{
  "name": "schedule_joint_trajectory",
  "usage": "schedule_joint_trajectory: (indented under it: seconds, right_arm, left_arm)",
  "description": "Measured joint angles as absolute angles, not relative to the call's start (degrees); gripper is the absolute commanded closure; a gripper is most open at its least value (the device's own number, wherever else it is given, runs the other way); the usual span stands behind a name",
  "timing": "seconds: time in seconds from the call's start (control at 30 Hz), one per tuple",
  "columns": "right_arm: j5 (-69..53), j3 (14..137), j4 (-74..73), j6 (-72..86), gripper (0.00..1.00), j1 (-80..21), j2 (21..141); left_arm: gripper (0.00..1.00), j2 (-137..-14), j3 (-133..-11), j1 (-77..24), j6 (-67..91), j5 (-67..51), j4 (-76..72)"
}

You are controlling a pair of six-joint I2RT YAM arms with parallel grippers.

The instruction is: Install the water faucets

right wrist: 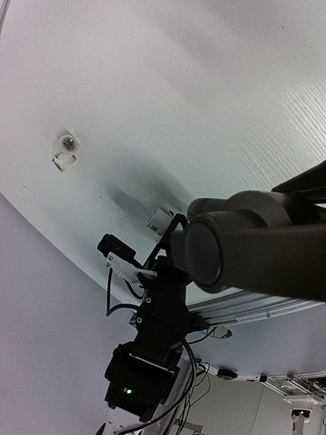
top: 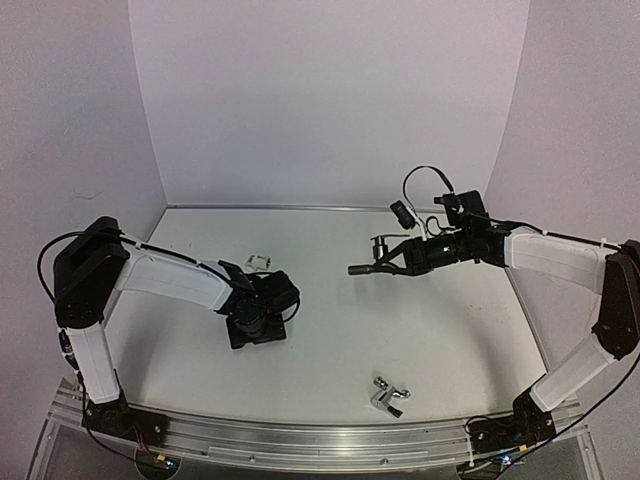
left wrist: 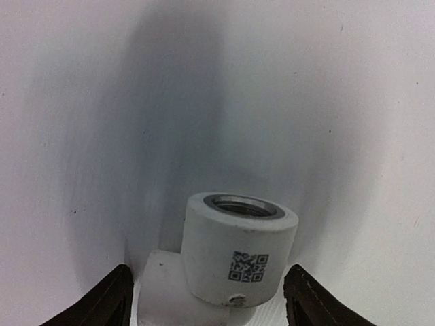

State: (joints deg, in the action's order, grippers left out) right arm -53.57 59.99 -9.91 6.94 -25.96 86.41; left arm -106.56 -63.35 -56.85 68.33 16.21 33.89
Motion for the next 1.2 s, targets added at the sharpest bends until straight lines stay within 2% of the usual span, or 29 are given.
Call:
schedule_joint_trajectory:
  seconds: [0.33,0.73,0.97,1.2]
  right_arm:
    - [-53.43,59.99,-9.89,6.92,1.0,-25.96,86.41]
    - [-53.49,59.96,-9.91,6.69,1.0,-25.96,86.4]
    - [-55.95,59.96,-10.64,4.28,1.0,-25.96,85.5]
    - [-61.74,60.52,-16.5,-5.58,1.0,-26.64,82.02]
  left_arm:
    - [0.53,-106.17,-62.22,-54.77,60.13,14.6,28.85]
    - [0.63,-104.84,-61.26,-54.56,47.82,10.93,27.44]
    - [0.64,-93.43,-55.5,-54.59,35.45,-2.07,24.38]
    - [0.66,-82.5,-54.59,-54.59,25.48,-20.15,20.85]
